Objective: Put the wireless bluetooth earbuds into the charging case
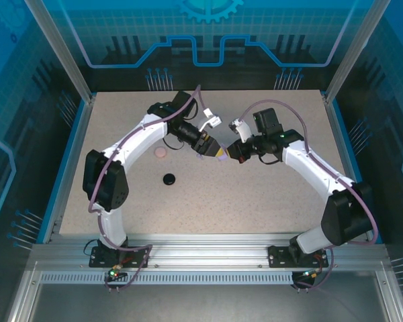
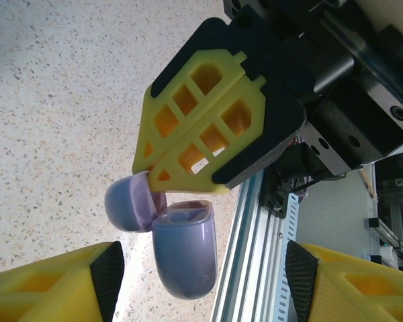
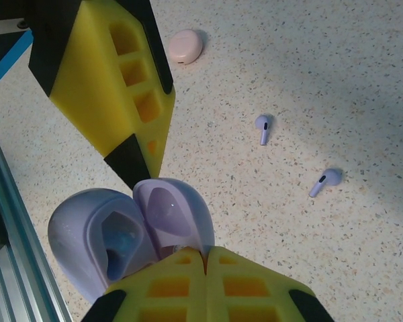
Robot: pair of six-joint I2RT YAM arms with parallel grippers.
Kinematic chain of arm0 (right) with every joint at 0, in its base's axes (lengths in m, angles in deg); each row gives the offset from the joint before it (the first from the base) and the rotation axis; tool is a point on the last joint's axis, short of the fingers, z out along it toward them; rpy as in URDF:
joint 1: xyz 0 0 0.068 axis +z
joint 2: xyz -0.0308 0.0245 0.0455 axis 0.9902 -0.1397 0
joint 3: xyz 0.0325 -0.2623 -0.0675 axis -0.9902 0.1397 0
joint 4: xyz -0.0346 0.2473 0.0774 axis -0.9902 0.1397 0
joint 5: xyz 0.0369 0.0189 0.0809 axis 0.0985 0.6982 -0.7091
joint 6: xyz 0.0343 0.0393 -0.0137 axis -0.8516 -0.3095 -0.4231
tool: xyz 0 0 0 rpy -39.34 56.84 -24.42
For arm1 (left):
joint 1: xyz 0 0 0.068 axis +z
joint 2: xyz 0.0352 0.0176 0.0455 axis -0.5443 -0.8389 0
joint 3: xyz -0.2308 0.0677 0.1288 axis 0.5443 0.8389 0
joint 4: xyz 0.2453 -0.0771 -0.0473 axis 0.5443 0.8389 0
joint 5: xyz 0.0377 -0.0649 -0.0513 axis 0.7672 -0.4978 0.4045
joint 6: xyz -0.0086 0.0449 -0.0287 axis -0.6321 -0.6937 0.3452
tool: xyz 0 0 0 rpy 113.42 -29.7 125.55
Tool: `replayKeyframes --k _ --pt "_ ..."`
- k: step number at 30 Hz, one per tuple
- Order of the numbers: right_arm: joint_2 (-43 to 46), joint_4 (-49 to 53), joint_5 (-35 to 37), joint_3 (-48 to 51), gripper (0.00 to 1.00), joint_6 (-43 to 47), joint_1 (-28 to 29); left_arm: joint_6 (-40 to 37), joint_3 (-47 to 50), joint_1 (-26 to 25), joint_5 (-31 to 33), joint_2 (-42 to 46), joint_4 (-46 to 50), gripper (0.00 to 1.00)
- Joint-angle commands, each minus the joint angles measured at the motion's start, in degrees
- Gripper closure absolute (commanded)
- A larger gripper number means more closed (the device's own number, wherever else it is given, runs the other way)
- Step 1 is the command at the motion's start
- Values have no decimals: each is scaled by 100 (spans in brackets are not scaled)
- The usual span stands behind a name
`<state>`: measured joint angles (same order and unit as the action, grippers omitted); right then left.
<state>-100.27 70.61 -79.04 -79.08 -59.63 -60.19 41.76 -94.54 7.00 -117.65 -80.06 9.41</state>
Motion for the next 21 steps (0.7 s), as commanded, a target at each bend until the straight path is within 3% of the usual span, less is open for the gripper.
replayKeyframes --k 1,21 --pt "-116 108 -36 -235 100 86 120 -177 -212 31 -321 -161 237 33" --pt "-183 56 41 -342 100 42 138 -218 -147 36 -467 -367 144 64"
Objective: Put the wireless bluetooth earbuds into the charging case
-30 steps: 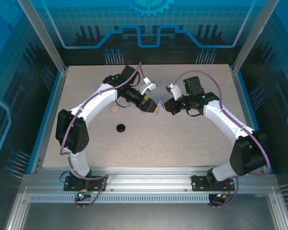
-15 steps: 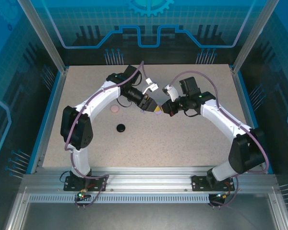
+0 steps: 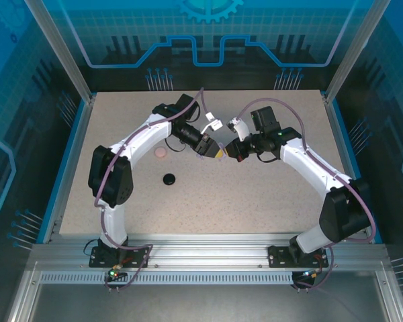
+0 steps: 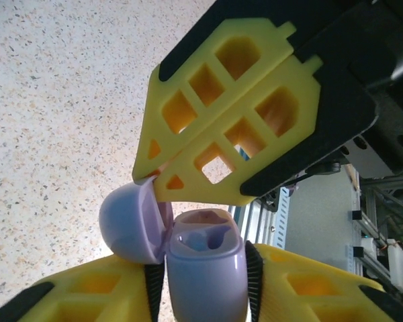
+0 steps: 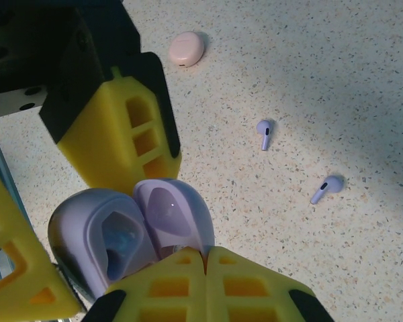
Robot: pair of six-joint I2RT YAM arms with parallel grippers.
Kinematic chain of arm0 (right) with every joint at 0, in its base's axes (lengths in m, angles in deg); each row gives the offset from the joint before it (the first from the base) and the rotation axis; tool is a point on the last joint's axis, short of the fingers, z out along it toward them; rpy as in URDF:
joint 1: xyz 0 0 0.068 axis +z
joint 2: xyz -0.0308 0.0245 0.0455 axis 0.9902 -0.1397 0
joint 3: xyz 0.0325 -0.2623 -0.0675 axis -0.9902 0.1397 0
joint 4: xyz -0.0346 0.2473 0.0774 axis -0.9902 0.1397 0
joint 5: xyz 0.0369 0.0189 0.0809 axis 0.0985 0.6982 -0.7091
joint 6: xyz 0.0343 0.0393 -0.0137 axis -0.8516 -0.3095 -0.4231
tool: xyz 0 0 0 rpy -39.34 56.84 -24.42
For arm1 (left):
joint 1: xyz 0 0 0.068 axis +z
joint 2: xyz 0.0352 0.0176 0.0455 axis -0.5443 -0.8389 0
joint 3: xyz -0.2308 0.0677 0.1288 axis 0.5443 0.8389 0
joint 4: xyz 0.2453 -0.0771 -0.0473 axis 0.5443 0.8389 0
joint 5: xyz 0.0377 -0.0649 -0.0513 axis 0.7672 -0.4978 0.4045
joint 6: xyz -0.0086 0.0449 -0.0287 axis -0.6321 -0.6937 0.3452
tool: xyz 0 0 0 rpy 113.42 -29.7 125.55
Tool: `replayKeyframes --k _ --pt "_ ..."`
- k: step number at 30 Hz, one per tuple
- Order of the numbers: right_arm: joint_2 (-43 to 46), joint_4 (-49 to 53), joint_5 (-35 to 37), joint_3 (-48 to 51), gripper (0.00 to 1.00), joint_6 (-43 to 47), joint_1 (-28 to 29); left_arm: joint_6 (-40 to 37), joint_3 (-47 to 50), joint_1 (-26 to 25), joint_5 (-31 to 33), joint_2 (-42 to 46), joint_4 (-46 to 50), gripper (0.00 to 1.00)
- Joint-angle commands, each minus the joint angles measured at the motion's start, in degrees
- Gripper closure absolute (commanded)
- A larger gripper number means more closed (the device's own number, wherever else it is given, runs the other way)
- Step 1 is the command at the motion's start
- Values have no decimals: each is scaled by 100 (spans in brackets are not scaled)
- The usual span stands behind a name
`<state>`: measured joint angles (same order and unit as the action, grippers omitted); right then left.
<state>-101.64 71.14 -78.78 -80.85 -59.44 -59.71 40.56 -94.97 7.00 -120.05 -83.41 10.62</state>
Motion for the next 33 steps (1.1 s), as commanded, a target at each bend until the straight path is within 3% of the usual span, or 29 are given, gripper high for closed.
replayKeyframes --k 1,5,12,13,16,24,33 --pt "-44 1 7 -166 100 21 93 -83 -102 34 -234 -32 4 67" --pt "-36 -6 23 -157 100 13 103 -50 -59 31 -260 -26 -74 74" --pt "8 -94 244 -164 99 -149 80 -8 85 37 -323 37 -204 100" --pt "23 -97 339 -182 90 -226 60 32 169 48 -323 99 -314 100" --pt "128 -104 396 -194 75 -405 -85 330 631 181 -319 436 -883 100" --pt "798 -218 -73 77 52 -1016 -490 1532 2443 701 46 1804 -3149 100" --pt "243 214 461 -114 45 -1828 -232 2774 4706 772 1702 3730 -6076 100"
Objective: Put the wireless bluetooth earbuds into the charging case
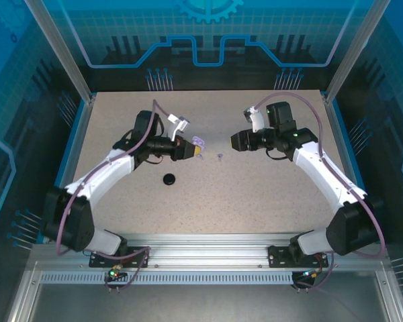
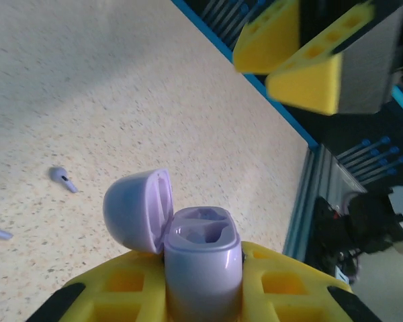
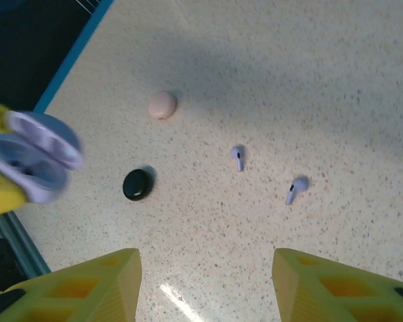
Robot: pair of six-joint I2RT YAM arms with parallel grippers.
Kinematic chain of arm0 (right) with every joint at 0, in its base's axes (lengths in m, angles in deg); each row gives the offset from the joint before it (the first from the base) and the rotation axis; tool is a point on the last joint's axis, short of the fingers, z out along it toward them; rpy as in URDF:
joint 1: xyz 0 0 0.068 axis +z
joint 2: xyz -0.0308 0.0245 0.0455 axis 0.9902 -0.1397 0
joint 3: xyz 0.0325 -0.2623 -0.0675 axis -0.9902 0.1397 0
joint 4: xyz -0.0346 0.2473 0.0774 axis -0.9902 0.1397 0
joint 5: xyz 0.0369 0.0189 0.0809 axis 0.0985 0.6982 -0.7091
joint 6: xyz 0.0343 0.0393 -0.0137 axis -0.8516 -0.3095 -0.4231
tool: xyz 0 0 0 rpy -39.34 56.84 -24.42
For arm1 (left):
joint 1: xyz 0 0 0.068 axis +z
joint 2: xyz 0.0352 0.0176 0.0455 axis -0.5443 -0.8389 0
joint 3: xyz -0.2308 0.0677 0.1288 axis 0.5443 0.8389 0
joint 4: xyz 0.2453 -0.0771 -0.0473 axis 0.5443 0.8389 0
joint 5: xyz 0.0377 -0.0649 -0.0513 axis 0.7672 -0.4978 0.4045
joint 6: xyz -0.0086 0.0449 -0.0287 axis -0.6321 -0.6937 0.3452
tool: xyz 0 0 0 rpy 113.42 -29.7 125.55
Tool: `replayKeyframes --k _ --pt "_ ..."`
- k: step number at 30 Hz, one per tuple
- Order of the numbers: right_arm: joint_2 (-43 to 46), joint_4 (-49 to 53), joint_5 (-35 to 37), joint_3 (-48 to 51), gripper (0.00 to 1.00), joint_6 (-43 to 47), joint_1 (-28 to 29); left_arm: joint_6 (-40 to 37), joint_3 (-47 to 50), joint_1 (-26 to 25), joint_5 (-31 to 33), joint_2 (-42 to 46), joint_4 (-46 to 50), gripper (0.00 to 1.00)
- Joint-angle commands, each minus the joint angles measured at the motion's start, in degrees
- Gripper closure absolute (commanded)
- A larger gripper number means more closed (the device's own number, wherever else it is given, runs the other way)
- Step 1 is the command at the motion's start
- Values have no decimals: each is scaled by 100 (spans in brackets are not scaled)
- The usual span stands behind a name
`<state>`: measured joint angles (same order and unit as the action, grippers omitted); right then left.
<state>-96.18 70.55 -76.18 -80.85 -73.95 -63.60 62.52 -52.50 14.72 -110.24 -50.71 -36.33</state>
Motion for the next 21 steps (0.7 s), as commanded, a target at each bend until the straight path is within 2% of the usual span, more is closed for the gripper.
replayKeyframes --k 1,6,10,14,21 --pt "-450 315 373 -190 45 -461 249 693 684 -10 992 689 -1676 100" --pt "-1437 553 896 -778 46 -656 752 933 1452 -96 2204 1723 -2692 100" --pt "-2315 836 1209 -1446 46 -617 1111 964 1680 -199 2870 2314 -2997 100" --pt "-3220 1303 1630 -2283 48 -520 1405 903 1696 -287 3126 2673 -3026 100" --pt "-4559 2083 2242 -3697 50 -169 1738 929 1623 -365 3117 2833 -3061 100"
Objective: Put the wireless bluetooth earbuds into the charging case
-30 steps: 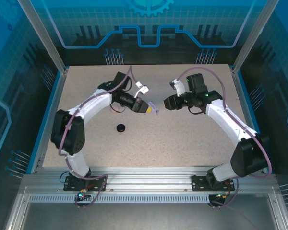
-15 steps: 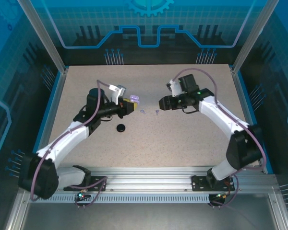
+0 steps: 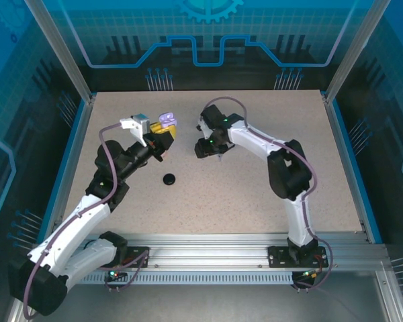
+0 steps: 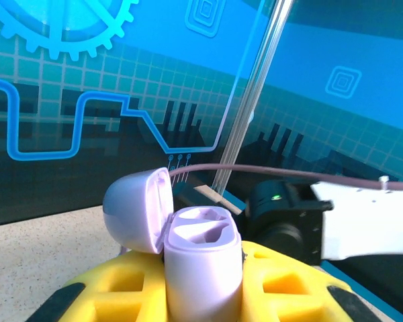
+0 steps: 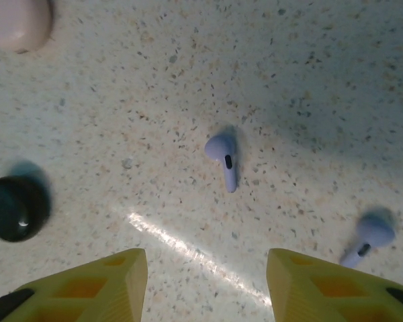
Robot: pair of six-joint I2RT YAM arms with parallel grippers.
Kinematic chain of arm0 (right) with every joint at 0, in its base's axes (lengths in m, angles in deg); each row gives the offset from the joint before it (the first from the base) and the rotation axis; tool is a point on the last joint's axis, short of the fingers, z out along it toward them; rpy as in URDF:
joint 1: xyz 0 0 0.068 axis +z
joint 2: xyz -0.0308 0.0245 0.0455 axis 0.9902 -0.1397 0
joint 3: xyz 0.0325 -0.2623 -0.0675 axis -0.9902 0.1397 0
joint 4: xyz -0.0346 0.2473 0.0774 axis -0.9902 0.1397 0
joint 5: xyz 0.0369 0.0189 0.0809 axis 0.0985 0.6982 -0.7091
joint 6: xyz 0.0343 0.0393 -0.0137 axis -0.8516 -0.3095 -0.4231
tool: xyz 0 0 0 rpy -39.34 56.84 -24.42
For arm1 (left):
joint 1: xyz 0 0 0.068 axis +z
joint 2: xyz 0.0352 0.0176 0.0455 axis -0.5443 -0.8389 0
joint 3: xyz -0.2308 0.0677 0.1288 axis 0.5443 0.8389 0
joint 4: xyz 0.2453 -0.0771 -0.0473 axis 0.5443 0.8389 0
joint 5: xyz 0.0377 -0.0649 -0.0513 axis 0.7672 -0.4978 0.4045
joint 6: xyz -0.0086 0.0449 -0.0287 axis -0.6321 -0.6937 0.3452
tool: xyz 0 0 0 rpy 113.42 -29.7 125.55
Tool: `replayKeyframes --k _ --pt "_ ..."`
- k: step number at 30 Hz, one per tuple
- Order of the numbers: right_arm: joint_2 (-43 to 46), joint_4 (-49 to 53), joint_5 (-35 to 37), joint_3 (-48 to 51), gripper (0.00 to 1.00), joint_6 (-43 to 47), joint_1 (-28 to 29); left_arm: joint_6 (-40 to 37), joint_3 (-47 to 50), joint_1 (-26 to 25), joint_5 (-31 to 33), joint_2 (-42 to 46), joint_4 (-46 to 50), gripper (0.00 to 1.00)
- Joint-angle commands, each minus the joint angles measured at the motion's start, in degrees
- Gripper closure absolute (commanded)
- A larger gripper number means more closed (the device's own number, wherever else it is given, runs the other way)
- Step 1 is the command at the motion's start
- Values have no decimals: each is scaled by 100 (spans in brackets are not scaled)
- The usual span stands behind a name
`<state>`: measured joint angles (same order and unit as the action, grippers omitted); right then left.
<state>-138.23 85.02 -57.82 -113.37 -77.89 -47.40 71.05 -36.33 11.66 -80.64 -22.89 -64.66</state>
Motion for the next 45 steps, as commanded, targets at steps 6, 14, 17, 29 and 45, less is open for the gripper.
replayKeyframes --k 6,14,17,29,45 --pt "-1157 1085 815 -1323 52 525 243 74 -16 -112 129 33 -231 100" --pt "-1629 1229 860 -1910 52 596 269 89 -3 -144 88 24 -229 100" --pt "-1756 1257 830 -2075 52 581 270 85 1 -144 87 4 -231 100" --pt "-2121 1420 829 -2538 55 576 270 76 28 -154 91 13 -220 100" --pt "-2013 1366 838 -2392 79 582 374 111 65 -157 113 -2 -200 100"
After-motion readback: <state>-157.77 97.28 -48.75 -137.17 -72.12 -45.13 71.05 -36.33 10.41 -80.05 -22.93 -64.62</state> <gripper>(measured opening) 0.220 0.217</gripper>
